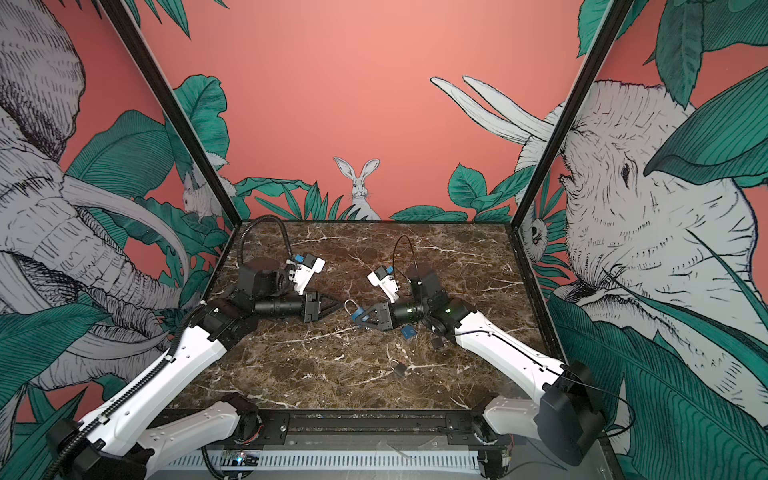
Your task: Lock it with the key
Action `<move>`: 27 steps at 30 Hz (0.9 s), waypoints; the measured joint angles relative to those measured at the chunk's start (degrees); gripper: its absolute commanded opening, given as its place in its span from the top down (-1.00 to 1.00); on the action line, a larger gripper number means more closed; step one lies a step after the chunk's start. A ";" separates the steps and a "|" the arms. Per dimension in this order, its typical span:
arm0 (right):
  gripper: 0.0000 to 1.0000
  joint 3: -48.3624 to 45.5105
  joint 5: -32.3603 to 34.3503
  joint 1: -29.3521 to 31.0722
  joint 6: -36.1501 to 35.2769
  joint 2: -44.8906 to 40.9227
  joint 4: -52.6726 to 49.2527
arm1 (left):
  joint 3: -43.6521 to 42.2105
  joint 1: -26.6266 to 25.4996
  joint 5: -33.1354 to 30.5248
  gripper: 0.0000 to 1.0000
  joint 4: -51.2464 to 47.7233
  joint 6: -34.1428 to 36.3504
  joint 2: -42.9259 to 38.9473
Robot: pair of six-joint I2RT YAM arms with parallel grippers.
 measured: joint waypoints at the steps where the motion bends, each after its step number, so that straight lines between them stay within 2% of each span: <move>1: 1.00 0.00 -0.35 -0.02 0.24 0.00 0.22 | -0.02 0.00 0.37 0.34 0.44 -0.13 0.37; 7: 1.00 0.00 -1.55 -0.04 0.87 -0.24 0.85 | -0.31 0.00 2.97 0.35 2.80 -0.87 2.56; 14: 1.00 0.00 -2.03 -0.04 1.01 -0.31 0.92 | -0.50 0.02 5.09 0.55 4.48 -1.84 2.91; 19: 1.00 0.00 -2.67 -0.04 1.70 -0.31 1.38 | -0.70 0.07 5.92 0.62 5.03 -2.05 3.69; 24: 1.00 0.00 -3.02 -0.07 1.97 -0.31 1.81 | -0.94 0.33 6.84 1.00 5.92 -2.99 3.93; 27: 1.00 0.00 -3.43 -0.07 2.21 -0.39 2.16 | -0.96 0.61 7.41 1.00 6.60 -3.50 3.96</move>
